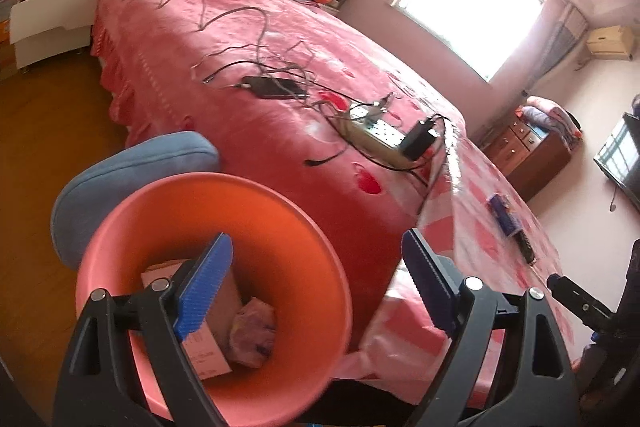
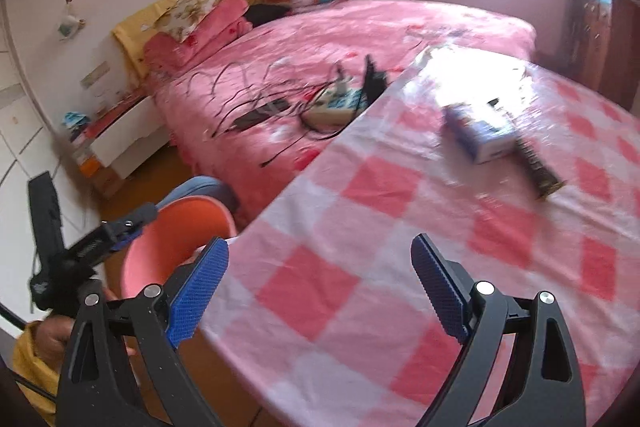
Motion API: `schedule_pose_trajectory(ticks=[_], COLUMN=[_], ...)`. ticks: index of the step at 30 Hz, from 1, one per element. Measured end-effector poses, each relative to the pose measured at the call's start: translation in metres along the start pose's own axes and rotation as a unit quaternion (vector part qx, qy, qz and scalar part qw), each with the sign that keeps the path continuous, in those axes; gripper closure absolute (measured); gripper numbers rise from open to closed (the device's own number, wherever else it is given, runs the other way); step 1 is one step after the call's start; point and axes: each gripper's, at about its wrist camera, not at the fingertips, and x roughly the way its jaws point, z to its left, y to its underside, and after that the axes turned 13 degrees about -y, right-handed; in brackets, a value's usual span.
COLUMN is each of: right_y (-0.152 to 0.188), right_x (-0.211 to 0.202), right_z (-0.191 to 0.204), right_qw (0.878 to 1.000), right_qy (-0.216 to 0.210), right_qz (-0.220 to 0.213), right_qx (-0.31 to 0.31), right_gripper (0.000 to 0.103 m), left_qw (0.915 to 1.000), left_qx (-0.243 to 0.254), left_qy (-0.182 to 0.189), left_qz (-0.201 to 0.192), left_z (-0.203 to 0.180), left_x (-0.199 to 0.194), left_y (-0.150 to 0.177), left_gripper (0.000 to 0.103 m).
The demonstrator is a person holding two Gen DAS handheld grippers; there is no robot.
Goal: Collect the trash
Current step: 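Move both open tools back to the remaining items on the bed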
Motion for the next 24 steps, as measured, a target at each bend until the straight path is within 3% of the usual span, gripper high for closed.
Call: schedule_pose_trajectory(ticks=[7, 13, 24], right_y=[0.000, -0.001, -0.007], right_x=[-0.025, -0.045, -0.070], right_z=[-0.021, -0.046, -0.099], right_qw=[0.999, 0.996, 0.989], right_qy=[0.034, 0.073, 0.128], right_qz=[-0.023, -0.042, -0.071], right_qx=[-0.011, -0.014, 0.012], right_gripper=[0.011, 0.009, 0.009], left_qw=[0.9987, 0.9962, 0.9942], left_qx=[0.041, 0.077, 0.097], left_qy=[-0.010, -0.027, 0.011], left_qz=[0.031, 0.030, 0.045], left_z=[-0.042, -0.075, -0.131], left_x=[-0.007, -0.019, -0.021], left_y=[-0.001, -0.001, -0.009], left_gripper=[0.016, 0.016, 0.016])
